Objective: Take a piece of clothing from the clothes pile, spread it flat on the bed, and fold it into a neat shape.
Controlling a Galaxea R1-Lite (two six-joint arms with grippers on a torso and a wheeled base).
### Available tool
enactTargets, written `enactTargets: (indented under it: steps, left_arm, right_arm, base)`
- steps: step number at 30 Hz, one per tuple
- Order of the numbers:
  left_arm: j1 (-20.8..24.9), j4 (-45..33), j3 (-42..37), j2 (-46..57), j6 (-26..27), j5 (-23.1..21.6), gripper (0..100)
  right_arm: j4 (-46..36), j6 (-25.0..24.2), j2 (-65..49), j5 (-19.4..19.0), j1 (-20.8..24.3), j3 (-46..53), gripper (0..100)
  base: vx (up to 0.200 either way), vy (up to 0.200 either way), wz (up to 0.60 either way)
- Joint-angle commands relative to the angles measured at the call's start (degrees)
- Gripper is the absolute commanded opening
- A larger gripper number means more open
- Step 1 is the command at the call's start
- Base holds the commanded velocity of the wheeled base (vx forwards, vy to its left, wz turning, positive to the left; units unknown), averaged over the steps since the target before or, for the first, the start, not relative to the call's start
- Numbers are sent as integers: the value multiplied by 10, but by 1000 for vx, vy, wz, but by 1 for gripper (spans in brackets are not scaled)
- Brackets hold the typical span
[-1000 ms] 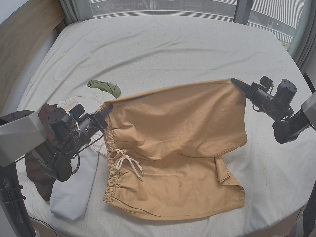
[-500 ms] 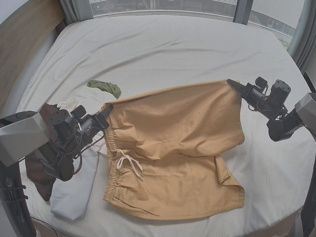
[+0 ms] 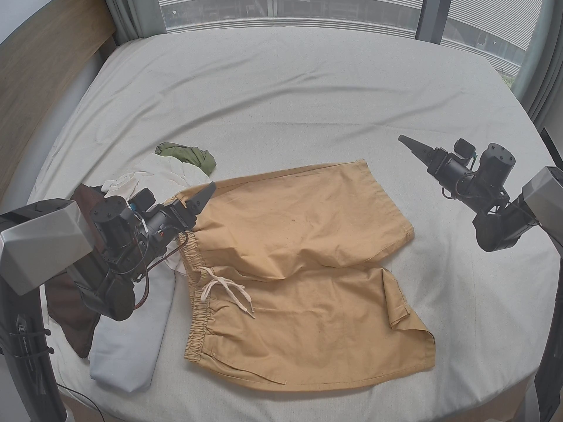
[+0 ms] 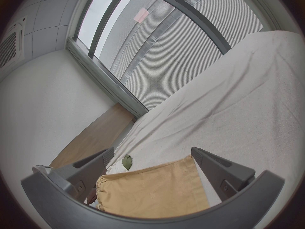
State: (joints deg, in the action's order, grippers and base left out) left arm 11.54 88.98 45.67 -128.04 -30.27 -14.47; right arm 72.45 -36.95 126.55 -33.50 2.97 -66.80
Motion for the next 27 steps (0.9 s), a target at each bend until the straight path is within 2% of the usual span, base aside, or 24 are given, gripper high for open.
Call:
enactTargets:
  steps: [1, 5, 6, 9, 14, 17, 20, 23, 27]
  left_arm:
    - [-10, 0, -33, 8, -5, 11, 100]
    - [-13, 0, -75, 30, -2, 10, 100]
    - [-13, 0, -113, 52, -1, 7, 100]
    - [-13, -1, -160, 89, 2, -6, 100]
    - [-22, -1, -216, 109, 20, -31, 100]
    - [-42, -1, -259, 111, 76, -68, 100]
    - [-54, 0, -284, 118, 128, -87, 100]
    - [-55, 0, -294, 128, 135, -111, 100]
    - [-48, 0, -306, 136, 134, -140, 100]
  right_arm:
    - [7, 18, -75, 0, 0, 120, 100]
    - [3, 39, -111, 0, 2, 192, 100]
    - [3, 57, -131, 0, 4, 233, 100]
    - [6, 79, -150, -1, 5, 279, 100]
    - [5, 93, -179, -1, 6, 335, 100]
    - [8, 108, -190, -1, 16, 391, 100]
    - [8, 147, -187, -6, 19, 428, 100]
    - [8, 167, -178, -4, 18, 434, 100]
    - [8, 169, -158, -4, 17, 440, 100]
  base:
    - [0, 0, 0]
    - [0, 0, 0]
    - [0, 0, 0]
    - [0, 0, 0]
    - [0, 0, 0]
    - [0, 0, 0]
    - [0, 0, 0]
    - [0, 0, 0]
    - [0, 0, 0]
